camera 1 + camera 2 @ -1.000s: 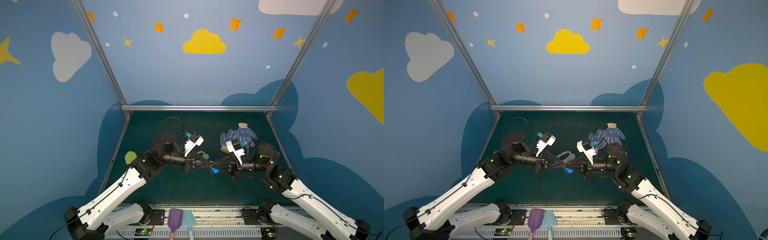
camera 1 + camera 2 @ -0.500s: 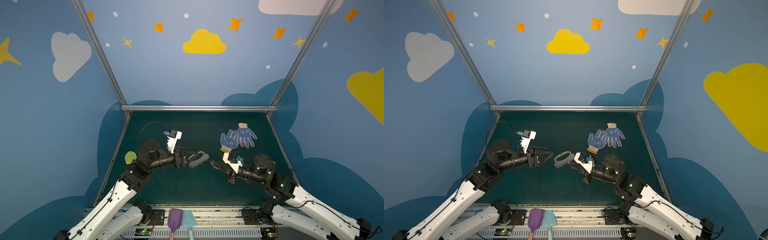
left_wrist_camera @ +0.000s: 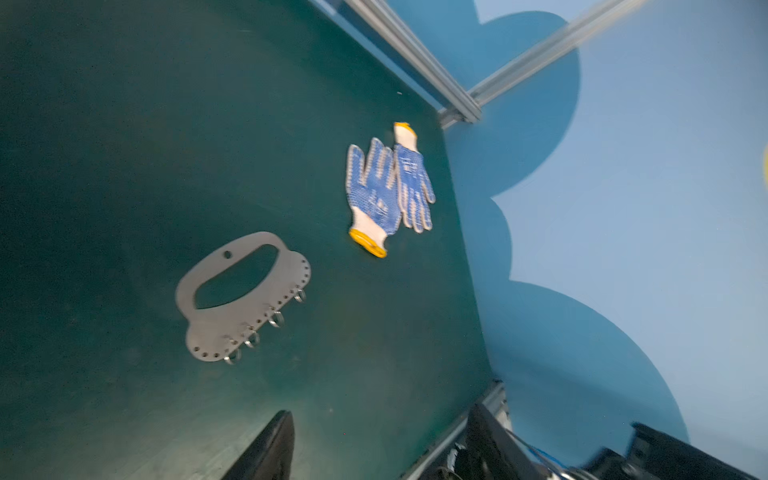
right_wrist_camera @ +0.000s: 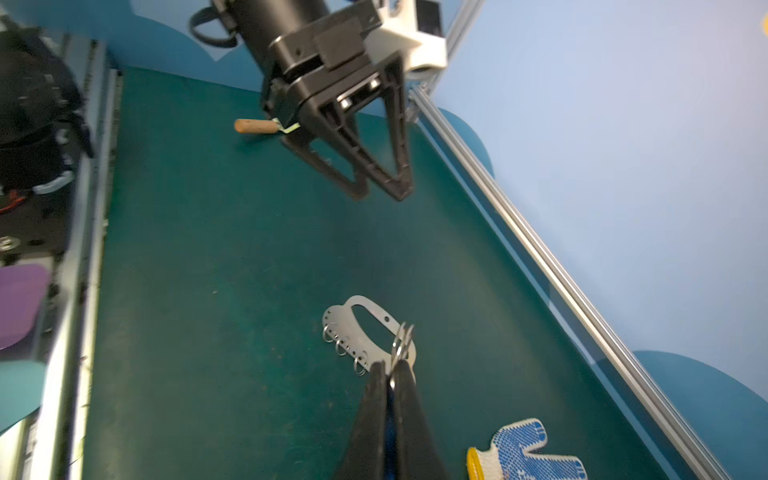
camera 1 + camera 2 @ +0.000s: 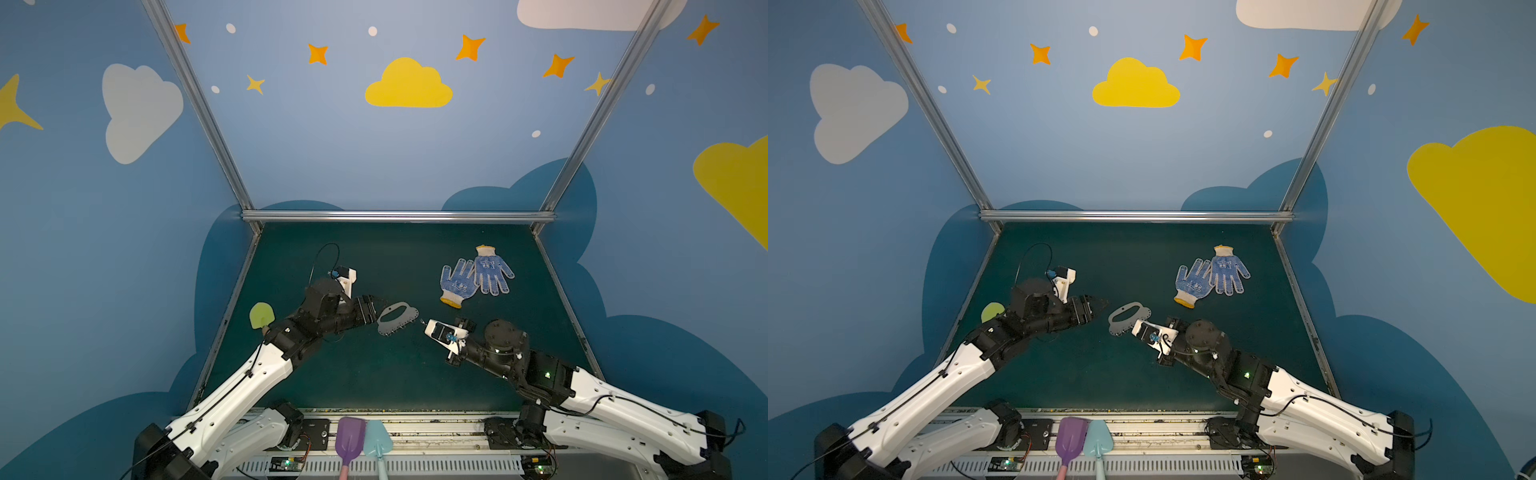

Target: Put the keys on the keyring

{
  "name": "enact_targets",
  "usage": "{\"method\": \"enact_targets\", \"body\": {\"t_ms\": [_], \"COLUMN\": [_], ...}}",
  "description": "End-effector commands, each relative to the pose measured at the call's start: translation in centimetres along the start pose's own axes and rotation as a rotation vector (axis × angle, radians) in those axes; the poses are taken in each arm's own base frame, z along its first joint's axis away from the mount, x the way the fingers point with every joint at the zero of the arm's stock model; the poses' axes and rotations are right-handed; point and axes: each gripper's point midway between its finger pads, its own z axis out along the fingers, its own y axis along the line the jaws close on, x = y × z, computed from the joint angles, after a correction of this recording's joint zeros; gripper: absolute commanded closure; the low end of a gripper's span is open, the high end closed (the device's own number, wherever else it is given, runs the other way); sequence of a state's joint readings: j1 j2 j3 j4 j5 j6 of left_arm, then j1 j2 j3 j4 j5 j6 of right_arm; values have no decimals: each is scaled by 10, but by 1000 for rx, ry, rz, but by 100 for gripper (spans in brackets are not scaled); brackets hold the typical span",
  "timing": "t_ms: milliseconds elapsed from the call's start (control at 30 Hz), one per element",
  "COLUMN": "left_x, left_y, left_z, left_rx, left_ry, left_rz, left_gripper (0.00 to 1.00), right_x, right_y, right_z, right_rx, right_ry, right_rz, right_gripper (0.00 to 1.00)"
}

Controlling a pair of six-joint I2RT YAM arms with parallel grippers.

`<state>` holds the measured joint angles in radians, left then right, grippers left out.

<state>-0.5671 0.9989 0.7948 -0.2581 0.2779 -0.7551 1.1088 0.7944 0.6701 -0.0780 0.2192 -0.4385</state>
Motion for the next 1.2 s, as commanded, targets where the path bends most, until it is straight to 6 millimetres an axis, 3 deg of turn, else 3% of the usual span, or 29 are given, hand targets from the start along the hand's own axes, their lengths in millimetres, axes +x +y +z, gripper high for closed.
{"method": "enact_targets", "body": {"t_ms": [0,67,200,267,533,600,667,1033,1167], "left_x": [3,16,49,61,74,75,72,58,57], "left_y": [43,58,84,95,115,117,107,74,76], "left_z": [13,25,48,60,96,102,109,128,140], "left_rx": [-173,-225,-316,-353,-435,-446,-406,-343,-383], "left_ry": [-18,48,210,275,334,345,340,290,311], "left_rz": [-124,-163,-226,-241,-238,-245,-250,-236,-238], "left_gripper": [37,44,45,51,51,53,58,56,55], "right_x": [26,42,63,69,85,88,89,87,89], "right_y": [-18,-20,-30,-34,-38,-35,-32,-30,-29], "right_z": [7,10,7,3,-10,-8,-6,-3,-4], "right_rx": [131,156,209,226,254,245,232,209,206], "right_ry": [94,153,193,190,195,198,200,187,190], "right_rz": [53,86,238,293,388,401,413,423,430], "right_gripper": [100,100,100,100,100,100,100,100,100]}}
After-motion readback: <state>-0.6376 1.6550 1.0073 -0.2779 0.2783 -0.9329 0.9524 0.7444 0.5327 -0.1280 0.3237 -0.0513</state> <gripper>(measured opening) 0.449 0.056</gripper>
